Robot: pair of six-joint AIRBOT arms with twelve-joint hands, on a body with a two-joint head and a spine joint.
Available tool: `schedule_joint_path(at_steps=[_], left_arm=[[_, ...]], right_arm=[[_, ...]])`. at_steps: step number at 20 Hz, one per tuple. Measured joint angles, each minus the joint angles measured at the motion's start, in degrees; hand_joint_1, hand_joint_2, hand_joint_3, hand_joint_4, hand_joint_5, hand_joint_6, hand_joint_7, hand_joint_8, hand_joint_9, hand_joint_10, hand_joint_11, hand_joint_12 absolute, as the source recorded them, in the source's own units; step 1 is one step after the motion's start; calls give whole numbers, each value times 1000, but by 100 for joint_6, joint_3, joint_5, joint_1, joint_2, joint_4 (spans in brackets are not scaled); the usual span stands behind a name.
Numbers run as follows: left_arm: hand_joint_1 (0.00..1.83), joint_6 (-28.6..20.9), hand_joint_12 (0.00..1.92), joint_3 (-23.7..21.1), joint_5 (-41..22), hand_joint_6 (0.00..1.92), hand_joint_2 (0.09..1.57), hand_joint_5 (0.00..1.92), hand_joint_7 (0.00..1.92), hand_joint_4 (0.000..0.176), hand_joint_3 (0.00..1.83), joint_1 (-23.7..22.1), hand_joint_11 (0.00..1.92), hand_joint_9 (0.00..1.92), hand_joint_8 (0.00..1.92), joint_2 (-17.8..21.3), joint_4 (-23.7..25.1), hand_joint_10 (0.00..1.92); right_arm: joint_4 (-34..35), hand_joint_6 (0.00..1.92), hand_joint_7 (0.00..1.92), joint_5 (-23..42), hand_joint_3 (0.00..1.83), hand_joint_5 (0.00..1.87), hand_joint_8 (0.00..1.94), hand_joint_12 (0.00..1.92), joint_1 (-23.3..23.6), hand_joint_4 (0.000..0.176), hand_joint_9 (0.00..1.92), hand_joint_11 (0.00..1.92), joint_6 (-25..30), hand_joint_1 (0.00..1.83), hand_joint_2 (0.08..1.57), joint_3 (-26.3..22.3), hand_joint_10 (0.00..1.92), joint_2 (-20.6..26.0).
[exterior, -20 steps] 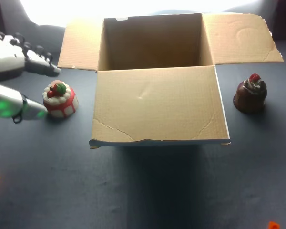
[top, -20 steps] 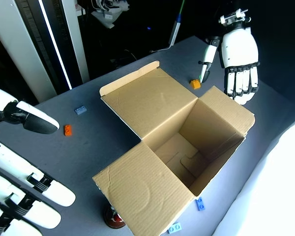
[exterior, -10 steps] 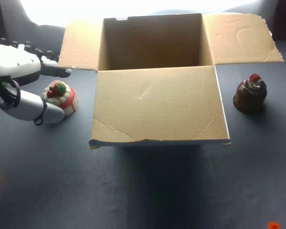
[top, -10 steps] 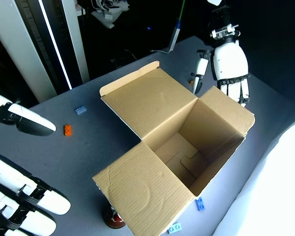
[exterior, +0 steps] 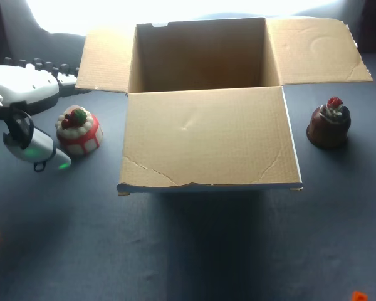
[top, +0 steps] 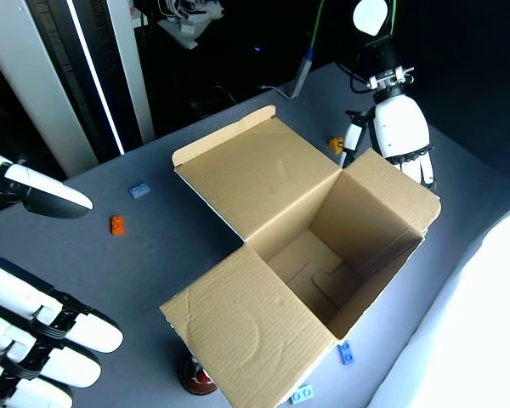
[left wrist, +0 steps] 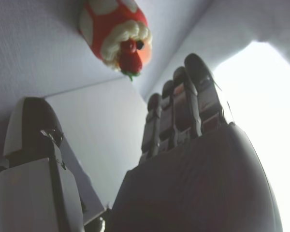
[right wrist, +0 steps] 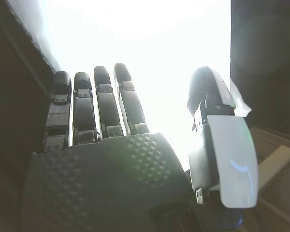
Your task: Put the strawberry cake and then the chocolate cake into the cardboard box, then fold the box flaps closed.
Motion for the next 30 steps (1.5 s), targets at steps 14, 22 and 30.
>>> schedule_joint_path(at_steps=[14,22,30], left_arm=[[989,-55,708,741,26,7,1045,58,137,20,7,149,0,184,6,-793,96,7],[1066,-55,712,927,140,5,1015,77,130,30,0,313,0,167,0,-927,105,2],[1020,-90,672,962,254,0,1022,52,99,43,1,380,0,160,0,-1095,101,1]], right_arm=[[0,5,160,7,1,231,9,212,0,0,69,0,-68,106,1223,2,2,-4],[-15,1,147,9,1,212,1,78,0,0,64,0,-68,123,1220,2,2,-4],[0,16,169,9,0,213,2,338,4,0,89,0,-83,127,1225,2,21,-4]])
